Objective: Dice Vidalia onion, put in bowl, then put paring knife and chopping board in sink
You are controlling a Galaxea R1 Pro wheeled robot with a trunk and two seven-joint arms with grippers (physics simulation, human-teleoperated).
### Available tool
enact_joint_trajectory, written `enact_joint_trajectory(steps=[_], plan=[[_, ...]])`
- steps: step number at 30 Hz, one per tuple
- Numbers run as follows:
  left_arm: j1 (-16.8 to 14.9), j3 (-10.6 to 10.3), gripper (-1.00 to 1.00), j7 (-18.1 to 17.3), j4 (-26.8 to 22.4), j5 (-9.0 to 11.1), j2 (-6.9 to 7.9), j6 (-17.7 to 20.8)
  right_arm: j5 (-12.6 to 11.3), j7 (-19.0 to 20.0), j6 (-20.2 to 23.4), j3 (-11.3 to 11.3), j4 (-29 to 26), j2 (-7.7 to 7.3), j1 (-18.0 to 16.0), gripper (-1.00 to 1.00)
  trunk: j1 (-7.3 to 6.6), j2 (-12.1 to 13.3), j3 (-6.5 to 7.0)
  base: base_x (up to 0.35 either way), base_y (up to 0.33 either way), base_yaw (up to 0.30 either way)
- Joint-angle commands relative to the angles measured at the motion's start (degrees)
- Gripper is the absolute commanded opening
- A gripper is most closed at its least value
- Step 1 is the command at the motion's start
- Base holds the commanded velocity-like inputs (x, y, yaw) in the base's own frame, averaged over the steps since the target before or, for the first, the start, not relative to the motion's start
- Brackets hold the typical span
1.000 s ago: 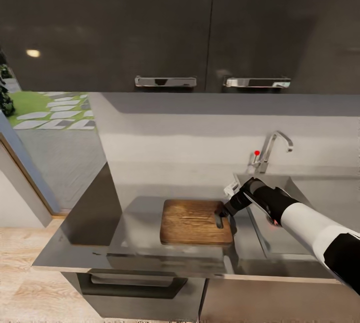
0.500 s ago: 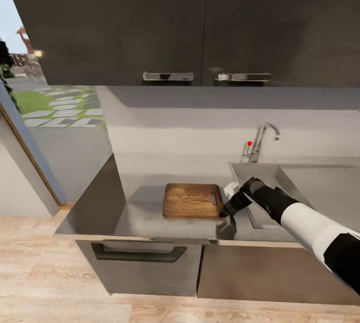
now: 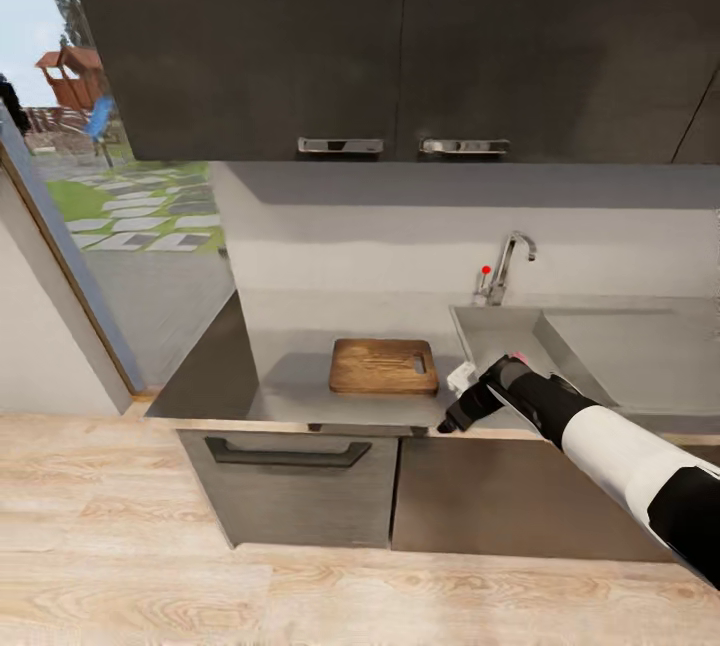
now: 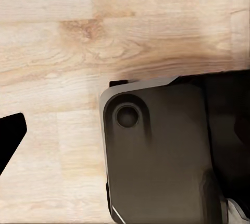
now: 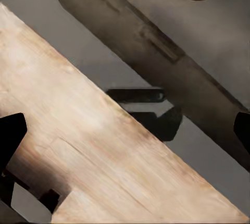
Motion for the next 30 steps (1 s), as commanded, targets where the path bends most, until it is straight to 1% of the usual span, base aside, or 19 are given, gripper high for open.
enact_joint_trajectory(steps=[1,2,3,9,12,14,15,16,19,20,21,22,23,24,26,27,28,29,30], plan=[[0.0,-0.3,1.0,0.0,-0.1,0.1,0.04,-0.1,-0.4,-0.1,-0.3,0.4,-0.1,-0.07,-0.1,1.0,0.01,-0.1,-0.12,-0.338,0.0,0.0],[0.0,-0.3,1.0,0.0,-0.1,0.1,0.04,-0.1,-0.4,-0.1,-3.3,0.3,-0.1,-0.24,0.0,1.0,0.01,-0.1,-0.12,-0.338,0.0,0.0],[0.0,-0.3,1.0,0.0,-0.1,0.1,0.04,-0.1,-0.4,0.0,-4.2,0.3,-0.1,-0.34,0.0,1.0,0.01,-0.1,-0.12,-0.338,0.0,0.0],[0.0,-0.3,1.0,0.0,-0.1,0.1,0.04,-0.1,-0.7,0.1,-6.3,0.3,-0.1,-0.93,0.2,1.0,0.01,-0.1,-0.12,-0.297,0.0,0.0],[0.0,-0.3,1.0,0.0,-0.1,0.1,0.04,-0.1,-0.8,0.1,-9.6,0.3,-0.1,-1.25,1.5,1.0,0.01,-0.1,-0.12,-0.103,0.0,0.0],[0.0,-0.3,1.0,0.0,-0.1,0.1,0.04,-0.1,-0.9,0.0,-12.2,0.3,-0.1,-1.46,3.4,1.0,0.01,-0.1,-0.12,-0.042,0.0,0.0],[0.0,-0.3,1.0,0.0,-0.1,0.1,0.04,-0.1,-1.0,0.0,-13.9,0.2,-0.1,-1.55,5.0,1.0,0.01,-0.1,-0.12,-0.024,0.0,0.0],[0.0,-0.3,1.0,0.0,-0.1,0.1,0.04,-0.1,-1.1,0.0,-14.6,0.2,-0.1,-1.58,5.8,1.0,0.01,-0.1,-0.12,-0.019,0.0,0.0],[0.0,-0.3,1.0,0.0,-0.2,0.0,0.04,-0.1,-2.0,-0.2,-17.4,0.2,-0.1,-1.75,9.8,1.0,0.01,-0.1,-0.12,-0.009,0.0,0.0],[0.0,-0.2,1.0,0.0,-0.2,0.0,0.04,-0.1,-2.1,-0.2,-17.9,0.2,-0.1,-1.78,10.5,1.0,0.01,-0.1,-0.12,-0.005,0.0,0.0],[0.0,-0.2,1.0,0.0,-0.4,0.0,0.0,-0.1,-2.9,-0.4,-21.2,0.2,0.2,-2.03,14.2,1.0,0.01,-0.1,-0.12,-0.002,0.0,0.0],[0.0,-0.2,1.0,0.1,-0.5,0.0,-0.02,-0.1,-3.2,-0.4,-22.9,0.2,1.0,-2.09,15.6,1.0,0.01,-0.1,-0.12,-0.001,0.0,0.0],[0.0,-0.2,1.0,0.1,-0.5,0.0,-0.02,-0.1,-3.4,-0.4,-23.9,0.2,1.6,-2.1,16.2,1.0,0.01,-0.1,-0.12,0.0,0.0,0.0],[0.0,-0.1,1.0,0.1,-0.6,0.0,-0.03,-0.1,-3.9,-0.5,-26.0,0.2,3.4,-2.05,17.2,1.0,0.01,-0.1,-0.12,0.0,0.0,0.0],[0.0,-0.1,1.0,0.1,-0.9,0.0,-0.04,-0.1,-6.3,-0.5,-32.3,0.2,10.2,-1.69,18.5,1.0,0.01,-0.1,-0.12,0.0,0.0,0.0],[0.0,-0.1,1.0,0.1,-1.0,0.0,-0.04,-0.1,-6.8,-0.4,-33.8,0.2,11.8,-1.51,18.8,1.0,0.01,-0.1,-0.12,0.0,0.0,0.0],[0.0,-0.1,1.0,0.1,-1.1,0.0,-0.04,-0.1,-7.8,-0.4,-36.8,0.3,15.3,-0.94,19.5,1.0,0.01,-0.1,-0.12,0.0,0.0,0.0],[-0.1,-0.1,1.0,0.1,-1.2,0.0,-0.06,-0.1,-8.5,-0.4,-39.7,0.3,18.7,0.0,20.4,1.0,0.01,-0.1,-0.12,0.0,0.0,0.0],[-0.1,-0.1,1.0,0.1,-1.2,0.0,-0.08,-0.1,-8.8,-0.5,-41.1,0.3,20.4,0.57,20.9,1.0,0.01,-0.1,-0.12,0.0,0.0,0.0]])
